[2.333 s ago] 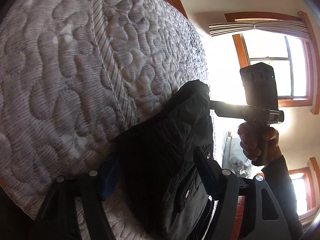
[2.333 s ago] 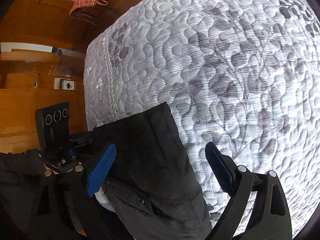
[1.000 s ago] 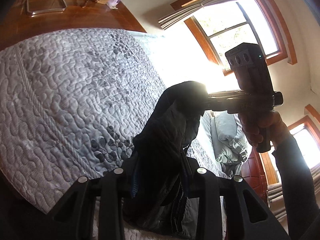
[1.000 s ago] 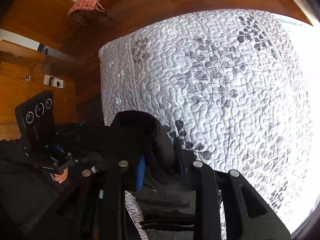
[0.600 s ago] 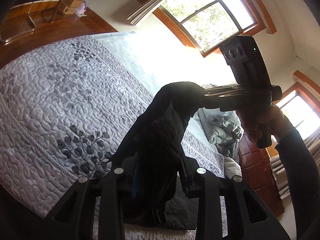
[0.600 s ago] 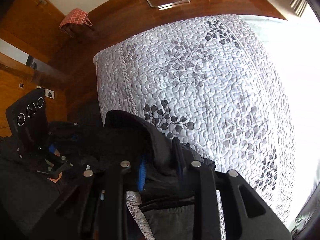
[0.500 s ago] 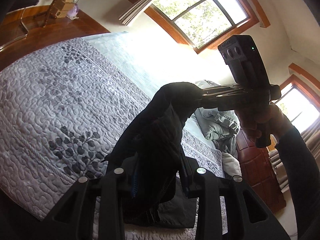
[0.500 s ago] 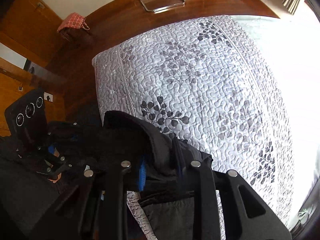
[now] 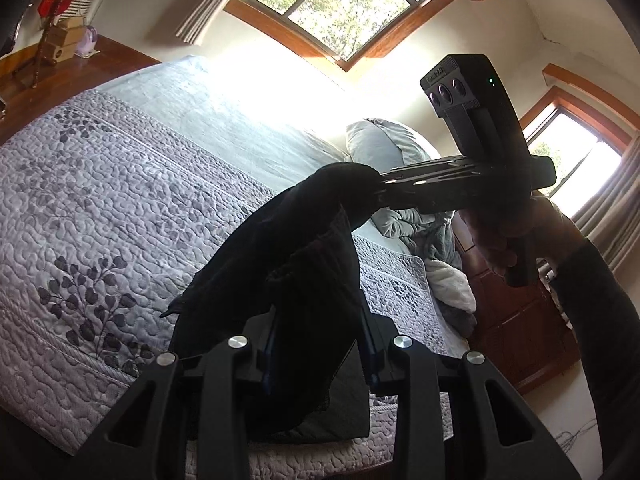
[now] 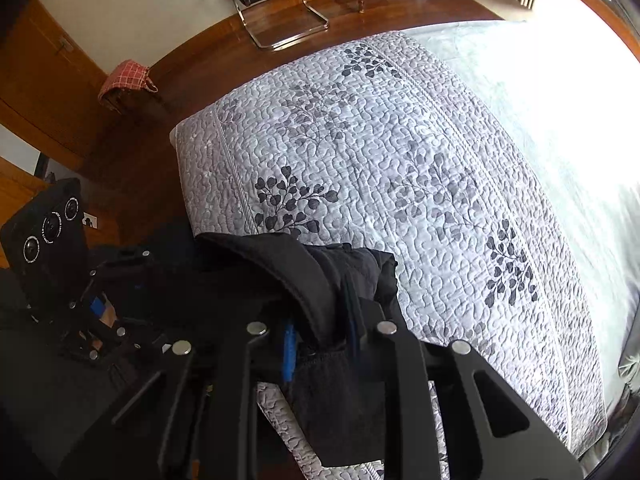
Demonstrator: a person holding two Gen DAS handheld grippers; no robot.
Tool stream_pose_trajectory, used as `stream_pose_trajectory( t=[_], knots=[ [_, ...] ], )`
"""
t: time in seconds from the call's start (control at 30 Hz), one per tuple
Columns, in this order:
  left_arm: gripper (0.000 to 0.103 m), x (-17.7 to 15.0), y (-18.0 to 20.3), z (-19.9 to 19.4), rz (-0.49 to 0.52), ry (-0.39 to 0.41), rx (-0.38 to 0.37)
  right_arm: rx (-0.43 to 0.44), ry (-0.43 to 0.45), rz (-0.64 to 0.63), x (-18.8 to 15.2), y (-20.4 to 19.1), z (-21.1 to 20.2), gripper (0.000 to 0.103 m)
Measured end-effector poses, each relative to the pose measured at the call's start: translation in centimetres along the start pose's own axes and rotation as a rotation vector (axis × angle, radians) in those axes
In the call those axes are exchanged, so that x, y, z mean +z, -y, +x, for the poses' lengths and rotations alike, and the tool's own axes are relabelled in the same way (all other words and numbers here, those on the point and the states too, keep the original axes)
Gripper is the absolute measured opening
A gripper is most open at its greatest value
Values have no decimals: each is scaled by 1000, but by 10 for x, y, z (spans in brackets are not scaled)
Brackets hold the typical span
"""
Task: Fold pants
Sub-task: 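Fold the held pants end over the bundle with the left gripper, then release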
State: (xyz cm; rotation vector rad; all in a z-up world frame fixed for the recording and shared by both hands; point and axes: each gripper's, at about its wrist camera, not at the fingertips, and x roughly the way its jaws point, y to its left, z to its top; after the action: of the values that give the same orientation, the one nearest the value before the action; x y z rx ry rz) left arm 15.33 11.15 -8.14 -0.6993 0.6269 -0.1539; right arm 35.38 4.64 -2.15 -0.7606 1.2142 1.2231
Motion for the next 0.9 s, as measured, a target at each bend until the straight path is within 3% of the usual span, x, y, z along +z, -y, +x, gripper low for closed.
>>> stream_pose_trajectory(
  t=[0.33,0.9],
  knots=[
    [32,-21,52,31,104,-62,-14,-21,36,72,-65,23,-22,17],
    [32,-61,106,81,251,-174,-14,-56,39,148,-147,55,-21,16]
  ],
)
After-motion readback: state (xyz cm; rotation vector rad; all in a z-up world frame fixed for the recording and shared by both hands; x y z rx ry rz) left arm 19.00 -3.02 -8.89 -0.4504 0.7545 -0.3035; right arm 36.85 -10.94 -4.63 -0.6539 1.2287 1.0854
